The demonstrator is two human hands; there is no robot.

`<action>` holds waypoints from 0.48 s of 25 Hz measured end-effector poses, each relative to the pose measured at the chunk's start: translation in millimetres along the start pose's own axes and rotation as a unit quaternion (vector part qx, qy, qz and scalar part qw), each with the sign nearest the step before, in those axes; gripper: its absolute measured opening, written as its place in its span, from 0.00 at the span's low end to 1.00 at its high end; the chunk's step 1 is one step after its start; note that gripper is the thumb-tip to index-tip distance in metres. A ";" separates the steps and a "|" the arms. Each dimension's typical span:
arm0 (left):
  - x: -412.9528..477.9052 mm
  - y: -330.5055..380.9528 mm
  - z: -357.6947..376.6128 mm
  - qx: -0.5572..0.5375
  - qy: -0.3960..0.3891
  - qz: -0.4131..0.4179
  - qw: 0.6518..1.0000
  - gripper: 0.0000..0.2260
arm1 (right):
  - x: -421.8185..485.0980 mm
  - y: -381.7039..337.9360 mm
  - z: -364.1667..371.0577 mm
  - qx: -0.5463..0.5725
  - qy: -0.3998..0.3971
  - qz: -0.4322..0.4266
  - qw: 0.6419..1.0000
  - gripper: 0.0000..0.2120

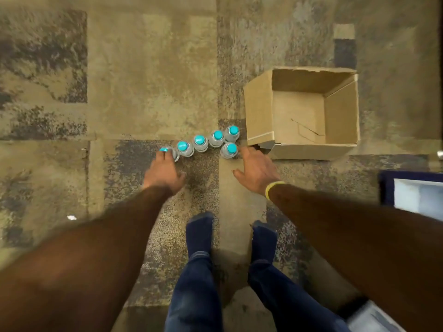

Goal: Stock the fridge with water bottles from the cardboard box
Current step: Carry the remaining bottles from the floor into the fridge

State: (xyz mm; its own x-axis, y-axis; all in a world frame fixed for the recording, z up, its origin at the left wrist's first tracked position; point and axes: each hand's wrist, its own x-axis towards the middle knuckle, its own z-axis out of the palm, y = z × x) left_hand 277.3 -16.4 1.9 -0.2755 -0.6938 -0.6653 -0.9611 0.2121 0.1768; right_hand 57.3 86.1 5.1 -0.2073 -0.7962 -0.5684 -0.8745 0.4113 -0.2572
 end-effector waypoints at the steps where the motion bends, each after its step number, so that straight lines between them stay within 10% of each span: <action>1: 19.0 -8.1 4.8 -0.019 0.006 -0.017 1.000 0.37 | 17.8 2.8 9.4 0.026 -0.013 0.016 0.999 0.31; 12: 88.4 -55.1 48.0 -0.150 0.138 0.001 0.979 0.17 | 101.8 13.3 66.1 0.055 0.062 0.020 0.996 0.19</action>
State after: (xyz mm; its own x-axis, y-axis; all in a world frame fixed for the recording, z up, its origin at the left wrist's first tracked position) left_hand 306.7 -56.3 -101.5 -0.2314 -0.8616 -0.4517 -0.9114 0.0295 0.4106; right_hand 53.6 39.9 -107.8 -0.2998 -0.8241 -0.4806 -0.8120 0.4849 -0.3249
